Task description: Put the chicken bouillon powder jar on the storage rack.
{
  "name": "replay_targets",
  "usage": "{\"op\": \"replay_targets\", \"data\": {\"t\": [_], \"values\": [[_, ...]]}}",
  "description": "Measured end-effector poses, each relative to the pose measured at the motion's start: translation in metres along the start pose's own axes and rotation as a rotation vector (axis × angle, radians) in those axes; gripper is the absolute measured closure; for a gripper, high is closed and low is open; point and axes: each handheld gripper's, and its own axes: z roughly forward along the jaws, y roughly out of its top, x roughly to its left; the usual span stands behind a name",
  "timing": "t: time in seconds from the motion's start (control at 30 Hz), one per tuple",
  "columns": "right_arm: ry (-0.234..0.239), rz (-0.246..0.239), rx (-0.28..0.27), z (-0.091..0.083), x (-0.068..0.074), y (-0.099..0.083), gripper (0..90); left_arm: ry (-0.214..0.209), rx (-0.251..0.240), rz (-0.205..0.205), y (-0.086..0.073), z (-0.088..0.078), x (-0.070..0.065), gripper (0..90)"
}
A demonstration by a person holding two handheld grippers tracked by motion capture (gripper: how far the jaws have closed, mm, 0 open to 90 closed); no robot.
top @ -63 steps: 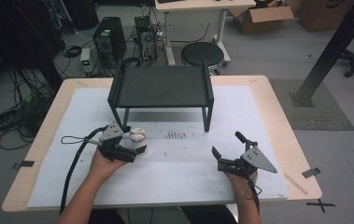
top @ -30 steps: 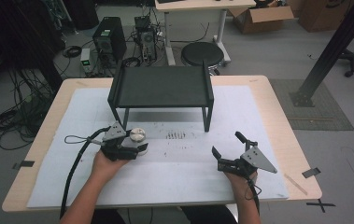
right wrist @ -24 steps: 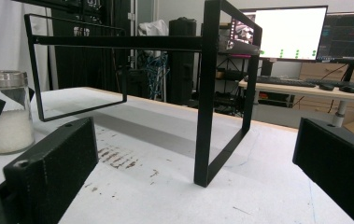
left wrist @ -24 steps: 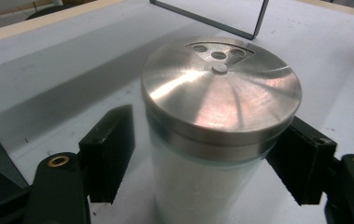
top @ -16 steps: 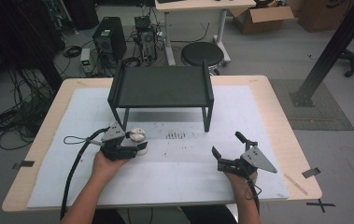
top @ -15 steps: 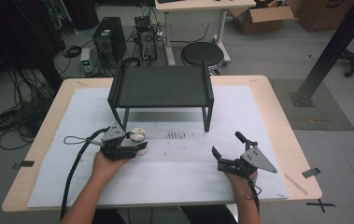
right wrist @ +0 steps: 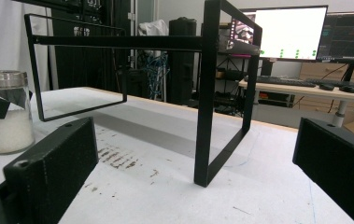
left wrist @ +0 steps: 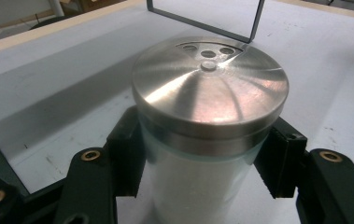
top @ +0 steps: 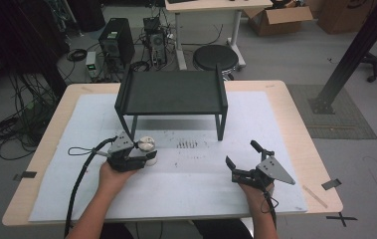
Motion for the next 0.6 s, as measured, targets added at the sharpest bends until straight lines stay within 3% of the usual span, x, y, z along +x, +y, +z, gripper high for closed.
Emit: {"op": "replay_targets", "data": {"t": [0.2,0.43,0.6], "values": [[0.0,0.001,-0.001,0.0,0.0,0.0,0.0,0.014,0.003,0.028,0.002,-0.002,-0.002,43.3],[0.0,-0.001,-0.002,0.0,0.0,0.0,0.0,0.005,-0.013,-0.002,0.009,-0.011,0.001,43.3],[0.0,-0.003,-0.003,0.0,0.0,0.0,0.0,0.001,-0.012,0.013,0.017,-0.016,0.001,43.3]]}}
